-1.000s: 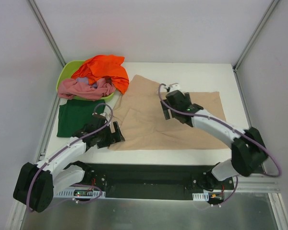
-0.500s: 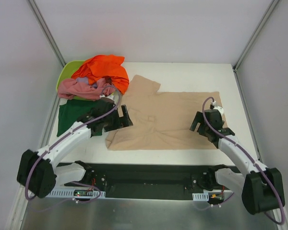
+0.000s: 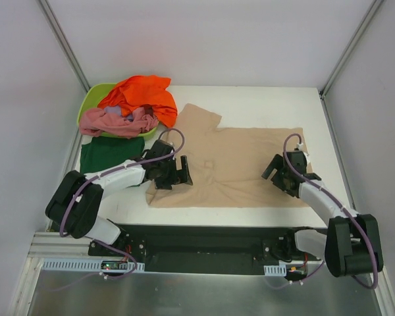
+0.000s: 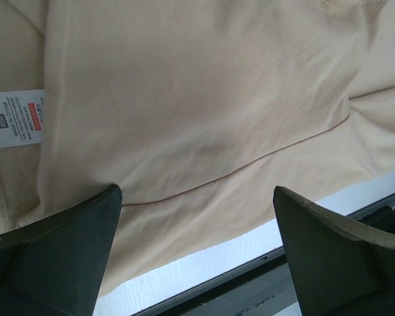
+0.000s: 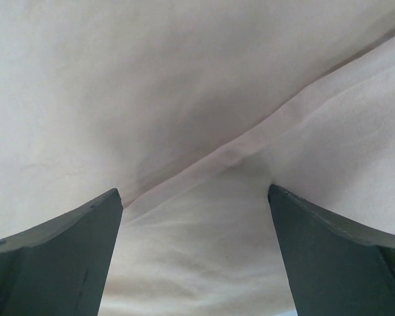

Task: Fold and stack the t-shirts
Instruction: Grap the side of the flattened tshirt furthest away from the robot with both arms

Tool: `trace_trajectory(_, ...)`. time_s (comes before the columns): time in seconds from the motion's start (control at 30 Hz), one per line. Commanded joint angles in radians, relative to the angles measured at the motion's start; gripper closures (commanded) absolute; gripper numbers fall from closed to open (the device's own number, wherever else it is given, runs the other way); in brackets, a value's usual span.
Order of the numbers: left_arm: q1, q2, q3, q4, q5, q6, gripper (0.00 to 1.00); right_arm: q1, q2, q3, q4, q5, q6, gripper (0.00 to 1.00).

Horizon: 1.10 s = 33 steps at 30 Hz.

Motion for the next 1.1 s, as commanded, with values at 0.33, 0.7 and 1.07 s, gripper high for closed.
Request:
trace_trajectory(0.33,-0.122,-0.200,-0.259,0.008,0.040,-0.167,0.01,-0.030,-0.272,-0.177,-0.264,0.057,0.062,0.04)
trace_trajectory(0.7,-0.126,-0.260,-0.261,0.003,-0.006,-0.166,0.01,-0.030,-0.380,-0.183,-0.335,0.053,0.080,0.04)
trace_trajectory(1.07,-0.120,-0.238,0.042,-0.112,-0.130,-0.009,0.01,-0.030,-0.349,0.062,-0.382,0.109,-0.030,0.04)
